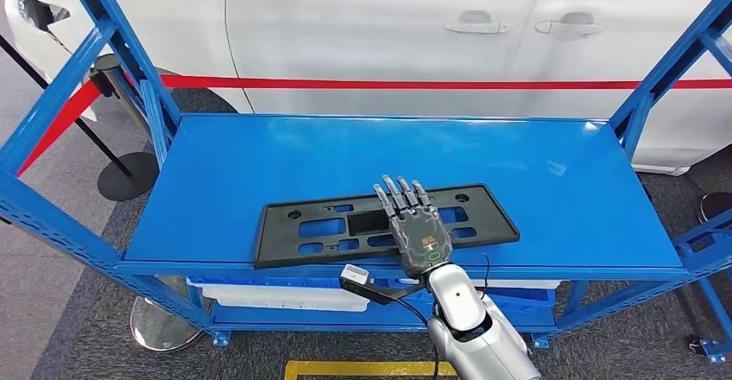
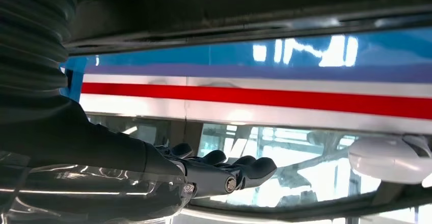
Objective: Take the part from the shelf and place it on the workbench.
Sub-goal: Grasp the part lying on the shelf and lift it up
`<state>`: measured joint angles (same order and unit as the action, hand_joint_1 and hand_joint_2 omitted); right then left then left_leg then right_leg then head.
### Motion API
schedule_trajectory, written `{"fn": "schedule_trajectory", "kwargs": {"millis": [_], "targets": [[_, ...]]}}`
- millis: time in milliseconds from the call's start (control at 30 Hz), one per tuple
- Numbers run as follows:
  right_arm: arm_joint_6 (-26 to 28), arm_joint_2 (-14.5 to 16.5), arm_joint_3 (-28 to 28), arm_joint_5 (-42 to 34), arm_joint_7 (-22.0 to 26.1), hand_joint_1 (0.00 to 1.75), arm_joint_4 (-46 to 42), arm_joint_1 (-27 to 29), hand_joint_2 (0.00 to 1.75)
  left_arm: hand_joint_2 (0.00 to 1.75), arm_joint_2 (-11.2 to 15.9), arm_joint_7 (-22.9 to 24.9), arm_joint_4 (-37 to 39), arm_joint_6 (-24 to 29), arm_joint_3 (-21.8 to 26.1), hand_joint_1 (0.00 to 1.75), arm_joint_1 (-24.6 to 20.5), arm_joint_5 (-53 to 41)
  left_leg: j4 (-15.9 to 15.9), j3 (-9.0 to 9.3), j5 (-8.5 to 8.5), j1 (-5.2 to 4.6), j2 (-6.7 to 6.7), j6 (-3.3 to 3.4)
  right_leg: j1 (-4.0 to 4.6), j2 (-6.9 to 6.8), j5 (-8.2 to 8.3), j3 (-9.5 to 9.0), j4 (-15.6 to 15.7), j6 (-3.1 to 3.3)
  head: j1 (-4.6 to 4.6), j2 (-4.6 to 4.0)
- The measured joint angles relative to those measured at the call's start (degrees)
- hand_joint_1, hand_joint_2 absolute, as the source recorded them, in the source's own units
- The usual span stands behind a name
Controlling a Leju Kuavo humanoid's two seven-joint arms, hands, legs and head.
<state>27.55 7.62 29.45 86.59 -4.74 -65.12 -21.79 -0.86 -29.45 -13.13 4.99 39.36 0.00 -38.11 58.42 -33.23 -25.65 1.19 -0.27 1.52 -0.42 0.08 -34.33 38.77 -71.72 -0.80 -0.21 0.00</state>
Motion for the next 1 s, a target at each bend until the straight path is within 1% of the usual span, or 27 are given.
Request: {"fn": "schedule_trajectory", "kwargs": {"millis": [33, 67, 100, 133, 167, 200, 233, 267, 333, 367, 400, 433, 500, 533, 567, 600, 633, 667, 700, 733, 767, 800, 833, 867, 900, 933, 1000], "targets": [[-0.12, 0.11, -0.09, -0.07, -0.13, 0.00, 1.15, -0.44, 1.75, 0.00, 0.01, 0.08, 0.00, -0.13, 0.13, 0.00, 0.00, -0.17, 0.01, 0.01, -0.02, -0.02, -0.01, 0.01, -0.01, -0.01, -0.35, 1.32, -2.29, -0.02, 0.00, 0.00], [-0.20, 0.26, -0.19, -0.14, -0.26, 0.00, 2.27, -0.90, 1.75, 0.00, 0.02, 0.17, 0.00, -0.24, 0.27, 0.00, 0.01, -0.35, 0.02, 0.07, -0.04, -0.02, -0.04, 0.00, -0.01, -0.01, 0.46, 1.66, -2.52, 0.05, 0.02, 0.00], [-0.25, 0.43, -0.26, -0.20, -0.37, 0.00, 3.23, -1.43, 1.75, 0.00, 0.02, 0.25, 0.00, -0.33, 0.41, 0.00, 0.01, -0.55, 0.03, 0.19, -0.09, -0.03, -0.08, -0.07, 0.00, -0.02, 2.30, 0.86, -0.45, 0.21, 0.02, 0.00], [-0.26, 0.60, -0.31, -0.23, -0.48, 0.00, 3.98, -1.99, 1.75, 0.00, 0.01, 0.28, 0.00, -0.40, 0.51, 0.00, 0.00, -0.66, 0.04, 0.35, -0.16, -0.03, -0.12, -0.17, 0.02, -0.02, 4.68, -0.85, 3.35, 0.46, 0.04, 0.00], [-0.31, 0.77, -0.39, -0.26, -0.60, 0.00, 4.67, -2.60, 1.75, 0.00, 0.01, 0.31, -0.01, -0.47, 0.58, 0.00, -0.03, -0.76, 0.06, 0.46, -0.25, -0.10, -0.14, -0.34, 0.12, -0.01, 6.44, -2.75, 7.35, 0.73, 0.03, 0.00], [-0.44, 0.97, -0.48, -0.29, -0.78, 0.00, 5.33, -3.23, 1.75, 0.00, 0.02, 0.32, -0.01, -0.56, 0.63, 0.00, -0.08, -0.88, 0.11, 0.50, -0.34, -0.21, -0.16, -0.56, 0.23, 0.00, 7.58, -4.20, 10.56, 0.95, 0.02, 0.00], [-0.61, 1.14, -0.61, -0.34, -1.07, 0.00, 6.12, -3.85, 1.75, 0.00, 0.04, 0.33, -0.01, -0.64, 0.66, 0.00, -0.12, -1.07, 0.11, 0.47, -0.37, -0.30, -0.16, -0.85, 0.36, 0.04, 7.98, -4.99, 12.42, 1.12, -0.02, 0.00], [-0.78, 1.28, -0.78, -0.42, -1.39, 0.00, 7.04, -4.48, 1.75, 0.00, 0.06, 0.35, 0.00, -0.73, 0.67, 0.00, -0.16, -1.31, 0.05, 0.43, -0.35, -0.39, -0.16, -1.18, 0.51, 0.09, 7.80, -5.15, 13.02, 1.24, -0.03, 0.00], [-0.95, 1.55, -1.08, -0.57, -1.87, 0.84, 8.88, -5.88, 1.75, 0.00, 0.13, 0.38, 0.01, -0.86, 0.69, 0.00, -0.20, -1.70, -0.09, 0.46, -0.38, -0.33, -0.12, -1.90, 0.41, 0.18, 8.04, -5.17, 13.47, 1.73, -0.04, 0.00], [-1.09, 1.67, -1.16, -0.64, -1.97, 1.27, 9.76, -6.58, 1.75, 0.00, 0.16, 0.38, 0.01, -0.92, 0.70, 0.00, -0.21, -1.83, 0.39, 0.32, -0.81, -0.27, -0.09, -2.21, 0.28, 0.17, 8.18, -5.32, 13.73, 2.08, -0.07, 0.00], [-1.45, 1.80, -1.23, -0.73, -2.09, 1.71, 10.64, -7.25, 1.75, 0.00, 0.22, 0.38, 0.00, -0.98, 0.72, 0.00, -0.23, -1.99, 1.91, -0.29, -1.82, -0.21, -0.06, -2.46, 0.14, 0.13, 8.30, -5.48, 13.99, 2.44, -0.16, 0.00], [-2.05, 1.92, -1.33, -0.84, -2.23, 1.75, 11.64, -7.82, 1.75, 0.00, 0.32, 0.38, 0.01, -1.03, 0.75, 0.00, -0.26, -2.25, 4.65, -1.52, -3.41, -0.16, -0.03, -2.65, 0.09, 0.05, 8.36, -5.60, 14.13, 2.68, -0.27, 0.00], [-3.32, 2.08, -1.68, -1.36, -2.51, 1.75, 13.91, -8.84, 1.75, 0.00, 0.48, 0.41, 0.01, -1.19, 0.89, 0.00, -0.27, -2.77, 12.12, -5.04, -6.83, -0.14, -0.03, -2.96, 0.22, -0.05, 8.28, -5.63, 14.12, 2.96, -0.43, 0.00], [-3.70, 2.12, -1.95, -1.73, -2.51, 1.75, 15.14, -9.39, 1.75, 0.00, 0.54, 0.45, 0.01, -1.26, 1.00, 0.00, -0.24, -2.98, 14.88, -6.38, -7.57, -0.13, -0.03, -3.07, 0.29, -0.07, 8.24, -5.65, 14.09, 3.01, -0.44, 0.00], [-3.84, 2.14, -2.22, -2.11, -2.42, 1.75, 16.29, -9.96, 1.75, 0.00, 0.56, 0.50, 0.01, -1.33, 1.14, 0.00, -0.22, -3.12, 15.74, -6.84, -7.21, -0.13, -0.02, -3.13, 0.32, -0.07, 8.20, -5.71, 14.05, 3.04, -0.44, 0.00], [-3.85, 2.17, -2.50, -2.46, -2.30, 1.75, 17.40, -10.52, 1.75, 0.00, 0.60, 0.56, 0.01, -1.37, 1.31, 0.00, -0.23, -3.26, 14.38, -6.23, -5.79, -0.11, -0.02, -3.12, 0.34, -0.06, 8.14, -5.81, 14.01, 3.03, -0.44, 0.00], [-3.76, 2.21, -2.75, -2.71, -2.16, 1.75, 18.41, -10.99, 1.75, 0.00, 0.66, 0.62, 0.01, -1.41, 1.52, 0.00, -0.26, -3.39, 11.12, -4.69, -3.69, -0.10, -0.01, -3.03, 0.35, -0.04, 8.05, -5.95, 13.94, 2.97, -0.44, 0.00], [-3.62, 2.26, -2.92, -2.86, -2.05, 1.75, 19.18, -11.34, 1.75, 0.00, 0.74, 0.70, 0.01, -1.43, 1.75, 0.00, -0.30, -3.48, 7.13, -2.83, -1.87, -0.10, -0.01, -2.85, 0.35, -0.02, 7.93, -6.05, 13.84, 2.84, -0.44, 0.00], [-3.46, 2.31, -3.07, -2.97, -1.97, 1.75, 19.83, -11.60, 1.75, 0.00, 0.82, 0.82, 0.01, -1.44, 1.96, 0.00, -0.34, -3.53, 3.55, -1.12, -0.67, -0.20, -0.03, -2.62, 0.46, 0.02, 7.78, -6.04, 13.64, 2.64, -0.43, 0.00], [-3.31, 2.34, -3.24, -3.03, -1.90, 1.75, 20.27, -11.82, 1.75, 0.00, 0.88, 1.05, 0.01, -1.45, 2.12, 0.00, -0.37, -3.61, 1.24, -0.03, -0.14, -0.31, -0.05, -2.35, 0.54, 0.07, 7.71, -5.97, 13.51, 2.38, -0.41, 0.00], [-3.23, 2.37, -3.38, -3.07, -1.86, 1.75, 20.60, -12.04, 1.75, 0.00, 0.93, 1.38, 0.01, -1.45, 2.22, 0.00, -0.37, -3.67, 0.21, 0.43, -0.24, -0.45, -0.07, -2.08, 0.61, 0.12, 7.69, -5.89, 13.44, 2.12, -0.43, 0.00], [-3.21, 2.37, -3.54, -3.09, -1.85, 1.75, 20.86, -12.30, 1.75, 0.00, 0.95, 1.77, 0.01, -1.49, 2.28, 0.00, -0.35, -3.74, 0.00, 0.54, -0.32, -0.59, -0.09, -1.82, 0.66, 0.18, 7.72, -5.85, 13.46, 1.85, -0.41, 0.00], [-3.22, 2.37, -3.70, -3.08, -1.84, 1.75, 21.07, -12.54, 1.75, 0.00, 0.93, 2.14, 0.01, -1.57, 2.34, 0.00, -0.33, -3.81, -0.09, 0.58, -0.22, -0.47, -0.06, -1.48, 0.69, 0.21, 7.73, -5.87, 13.54, 1.57, -0.42, 0.00], [-3.26, 2.35, -3.84, -3.07, -1.83, 1.75, 21.27, -12.74, 1.75, 0.00, 0.85, 2.39, 0.01, -1.66, 2.38, 0.00, -0.35, -3.86, -0.34, 0.73, -0.07, -0.33, 0.01, -1.14, 0.70, 0.22, 7.46, -5.85, 13.27, 1.27, -0.40, 0.00], [-3.28, 2.32, -3.99, -3.05, -1.84, 1.75, 21.48, -12.88, 1.75, 0.00, 0.73, 2.54, 0.01, -1.74, 2.41, 0.00, -0.41, -3.91, -0.58, 0.84, 0.09, -0.16, 0.10, -0.74, 0.69, 0.22, 6.67, -5.43, 12.22, 0.96, -0.28, 0.00], [-3.28, 2.26, -4.15, -3.03, -1.86, 1.75, 21.66, -12.94, 1.75, 0.00, 0.56, 2.63, 0.01, -1.77, 2.43, 0.00, -0.48, -4.01, -0.80, 0.91, 0.25, 0.00, 0.19, -0.41, 0.64, 0.21, 5.27, -4.40, 9.99, 0.67, -0.19, 0.00], [-3.19, 2.05, -4.35, -2.99, -1.87, 1.75, 21.98, -12.88, 1.75, 0.00, 0.16, 2.78, 0.01, -1.73, 2.47, 0.00, -0.54, -4.36, -0.85, 0.82, 0.31, -0.01, 0.30, -0.08, 0.35, 0.19, 1.66, -0.82, 2.73, 0.23, -0.02, 0.00]]}}
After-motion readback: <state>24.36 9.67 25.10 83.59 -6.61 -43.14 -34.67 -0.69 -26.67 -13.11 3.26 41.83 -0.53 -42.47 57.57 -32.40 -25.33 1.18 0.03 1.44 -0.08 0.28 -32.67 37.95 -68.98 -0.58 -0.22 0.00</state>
